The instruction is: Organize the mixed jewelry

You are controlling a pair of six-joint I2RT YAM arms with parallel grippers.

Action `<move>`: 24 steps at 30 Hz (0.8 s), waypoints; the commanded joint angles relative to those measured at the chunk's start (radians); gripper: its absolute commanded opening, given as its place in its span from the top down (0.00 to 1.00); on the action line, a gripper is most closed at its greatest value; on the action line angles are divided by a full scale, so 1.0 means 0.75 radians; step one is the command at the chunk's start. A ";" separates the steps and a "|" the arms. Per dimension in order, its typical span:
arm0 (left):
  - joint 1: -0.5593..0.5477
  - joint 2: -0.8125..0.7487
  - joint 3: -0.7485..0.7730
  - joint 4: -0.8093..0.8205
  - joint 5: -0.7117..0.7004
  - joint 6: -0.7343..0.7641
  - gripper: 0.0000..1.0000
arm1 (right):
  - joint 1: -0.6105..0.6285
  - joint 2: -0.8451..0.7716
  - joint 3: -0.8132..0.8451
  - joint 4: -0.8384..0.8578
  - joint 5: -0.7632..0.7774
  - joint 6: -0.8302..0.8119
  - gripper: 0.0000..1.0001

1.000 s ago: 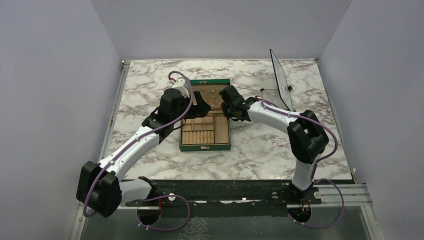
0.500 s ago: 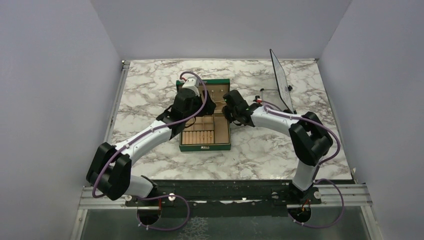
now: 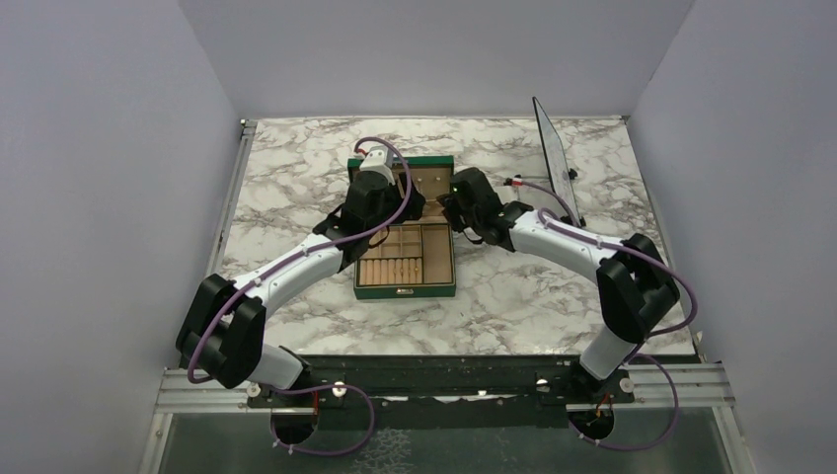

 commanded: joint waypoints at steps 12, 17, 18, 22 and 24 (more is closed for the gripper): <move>-0.005 -0.076 -0.023 0.026 -0.096 0.004 0.31 | 0.002 0.208 0.219 -0.091 0.043 0.115 0.59; -0.005 -0.064 -0.015 0.046 -0.048 0.016 0.31 | -0.002 0.249 0.272 -0.176 0.041 0.155 0.61; -0.006 -0.052 -0.007 0.044 -0.036 0.020 0.31 | -0.002 0.259 0.289 -0.215 0.038 0.167 0.62; -0.006 -0.014 0.022 0.030 -0.024 0.028 0.31 | -0.002 0.284 0.318 -0.308 0.026 0.224 0.65; -0.006 0.001 0.027 0.034 -0.027 0.030 0.32 | -0.002 0.291 0.319 -0.331 0.021 0.241 0.66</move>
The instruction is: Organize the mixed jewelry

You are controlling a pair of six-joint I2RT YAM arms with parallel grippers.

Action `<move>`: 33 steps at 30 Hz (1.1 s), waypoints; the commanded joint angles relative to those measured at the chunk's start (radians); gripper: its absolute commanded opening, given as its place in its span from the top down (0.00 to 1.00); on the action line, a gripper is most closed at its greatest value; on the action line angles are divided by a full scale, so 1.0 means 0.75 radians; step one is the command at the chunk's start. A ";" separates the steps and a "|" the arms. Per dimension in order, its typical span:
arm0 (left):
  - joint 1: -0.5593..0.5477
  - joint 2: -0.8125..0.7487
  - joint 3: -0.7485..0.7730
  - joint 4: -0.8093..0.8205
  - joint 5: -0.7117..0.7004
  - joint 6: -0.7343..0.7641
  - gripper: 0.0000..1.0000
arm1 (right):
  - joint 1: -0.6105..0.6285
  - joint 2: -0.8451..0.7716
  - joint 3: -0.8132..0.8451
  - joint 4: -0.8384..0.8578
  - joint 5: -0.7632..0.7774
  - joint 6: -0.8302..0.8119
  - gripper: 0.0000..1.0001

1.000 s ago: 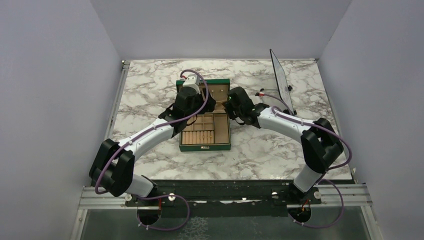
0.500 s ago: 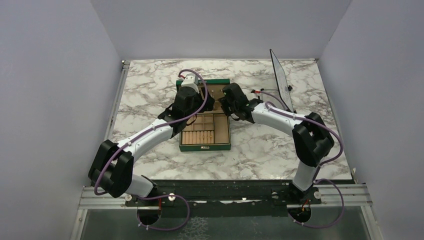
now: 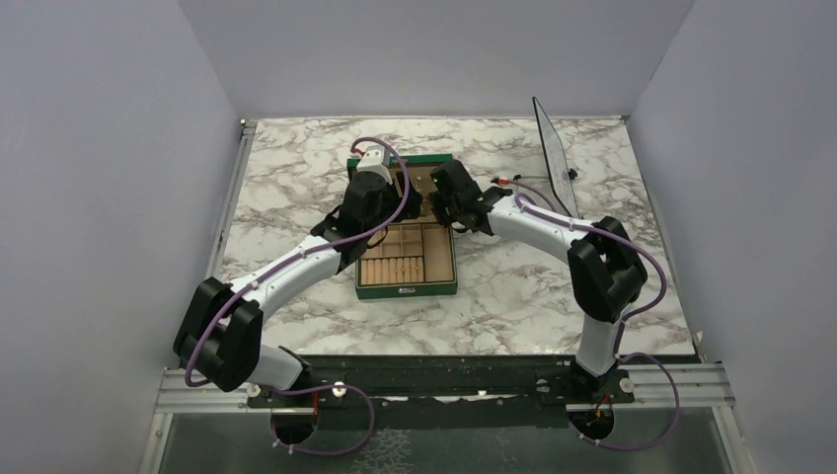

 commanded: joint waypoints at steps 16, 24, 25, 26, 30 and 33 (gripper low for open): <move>-0.005 0.134 0.066 0.066 0.107 0.059 0.41 | -0.014 0.041 0.009 -0.128 -0.021 0.051 0.97; -0.006 0.181 0.062 0.121 0.114 0.061 0.47 | -0.039 -0.082 -0.213 0.144 -0.119 -0.107 0.99; -0.006 0.184 0.062 0.124 0.111 0.064 0.47 | -0.041 -0.091 -0.224 0.150 -0.129 -0.128 0.99; -0.005 0.189 0.064 0.125 0.108 0.070 0.48 | -0.043 -0.100 -0.235 0.162 -0.137 -0.148 0.99; -0.006 0.203 0.071 0.130 0.119 0.075 0.50 | -0.047 -0.130 -0.291 0.241 -0.190 -0.235 0.99; -0.006 0.217 0.077 0.133 0.126 0.069 0.51 | -0.049 -0.138 -0.321 0.289 -0.227 -0.284 0.99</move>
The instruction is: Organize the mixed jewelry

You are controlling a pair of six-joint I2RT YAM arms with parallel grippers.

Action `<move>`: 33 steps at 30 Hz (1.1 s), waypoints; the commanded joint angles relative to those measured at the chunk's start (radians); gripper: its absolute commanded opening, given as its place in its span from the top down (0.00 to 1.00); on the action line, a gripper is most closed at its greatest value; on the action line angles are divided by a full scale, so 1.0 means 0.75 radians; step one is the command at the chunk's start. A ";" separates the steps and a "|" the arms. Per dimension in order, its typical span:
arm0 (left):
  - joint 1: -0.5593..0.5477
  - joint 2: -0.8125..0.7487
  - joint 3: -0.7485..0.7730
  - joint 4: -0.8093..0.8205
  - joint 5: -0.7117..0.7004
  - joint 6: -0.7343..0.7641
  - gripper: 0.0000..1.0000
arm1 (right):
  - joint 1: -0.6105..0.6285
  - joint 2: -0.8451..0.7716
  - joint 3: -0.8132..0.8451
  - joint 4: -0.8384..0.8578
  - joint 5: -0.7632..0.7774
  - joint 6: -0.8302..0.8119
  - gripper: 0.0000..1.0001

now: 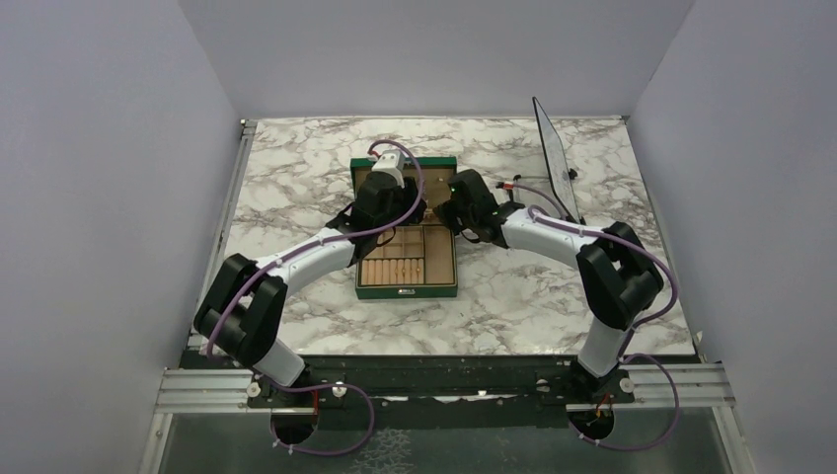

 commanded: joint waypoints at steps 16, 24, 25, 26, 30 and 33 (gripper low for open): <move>-0.010 0.104 0.098 0.047 0.067 0.043 0.69 | -0.016 -0.049 -0.146 0.173 -0.200 -0.287 0.99; -0.009 0.153 0.177 -0.020 0.038 0.066 0.74 | -0.020 -0.056 -0.166 0.176 -0.213 -0.296 0.99; -0.012 0.159 0.186 -0.033 0.030 0.066 0.74 | -0.021 -0.058 -0.168 0.177 -0.214 -0.298 0.99; -0.013 0.165 0.193 -0.047 0.020 0.066 0.74 | -0.022 -0.058 -0.172 0.179 -0.215 -0.295 0.99; -0.018 0.176 0.211 -0.074 0.013 0.069 0.81 | -0.024 -0.060 -0.179 0.180 -0.217 -0.293 0.99; -0.020 0.168 0.220 -0.076 0.014 0.074 0.91 | -0.025 -0.062 -0.181 0.183 -0.219 -0.296 0.99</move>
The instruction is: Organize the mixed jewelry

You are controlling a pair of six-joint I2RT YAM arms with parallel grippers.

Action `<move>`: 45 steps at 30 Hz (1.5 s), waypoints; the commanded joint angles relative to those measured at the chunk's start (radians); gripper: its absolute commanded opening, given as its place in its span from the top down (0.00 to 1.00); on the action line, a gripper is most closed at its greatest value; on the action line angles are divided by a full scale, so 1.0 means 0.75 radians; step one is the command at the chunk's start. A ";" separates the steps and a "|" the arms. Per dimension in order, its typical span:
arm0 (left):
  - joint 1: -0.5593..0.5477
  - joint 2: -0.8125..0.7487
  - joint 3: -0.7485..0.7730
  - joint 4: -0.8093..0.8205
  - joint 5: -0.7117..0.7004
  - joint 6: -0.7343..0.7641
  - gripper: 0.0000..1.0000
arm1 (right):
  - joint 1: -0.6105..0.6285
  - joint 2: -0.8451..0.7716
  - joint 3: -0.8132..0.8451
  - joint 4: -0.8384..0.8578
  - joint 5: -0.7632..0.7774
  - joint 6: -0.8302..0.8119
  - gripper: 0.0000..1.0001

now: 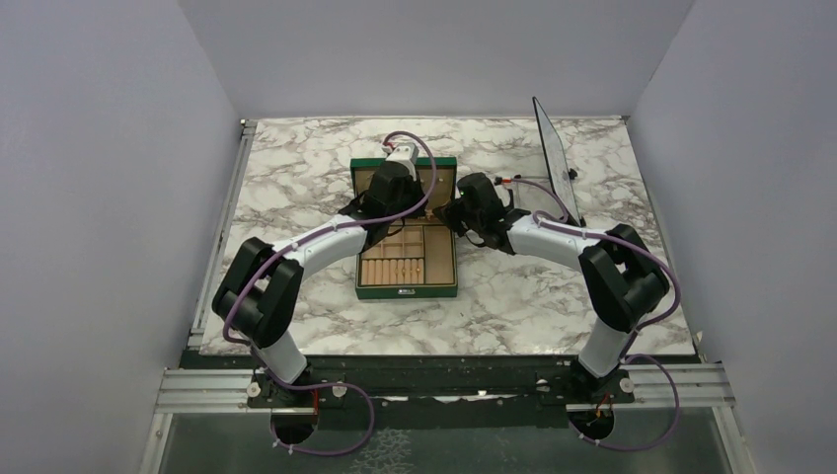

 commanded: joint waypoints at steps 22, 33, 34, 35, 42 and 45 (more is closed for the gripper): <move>-0.012 -0.072 0.046 0.040 -0.190 0.005 1.00 | 0.000 -0.025 -0.072 -0.026 -0.103 -0.014 0.99; -0.012 -0.084 -0.005 0.073 -0.263 -0.029 1.00 | -0.002 -0.023 -0.076 -0.024 -0.111 -0.012 0.99; -0.012 -0.082 -0.004 0.067 -0.261 -0.030 1.00 | -0.002 -0.023 -0.076 -0.024 -0.111 -0.011 0.99; -0.012 -0.080 -0.007 0.062 -0.249 -0.031 1.00 | -0.002 -0.023 -0.075 -0.024 -0.112 -0.011 0.99; -0.012 -0.100 -0.039 0.039 -0.210 -0.043 0.83 | -0.002 -0.019 -0.076 -0.020 -0.117 -0.010 0.99; -0.012 -0.116 -0.052 0.019 -0.207 -0.047 0.77 | -0.002 -0.021 -0.076 -0.020 -0.117 -0.009 0.99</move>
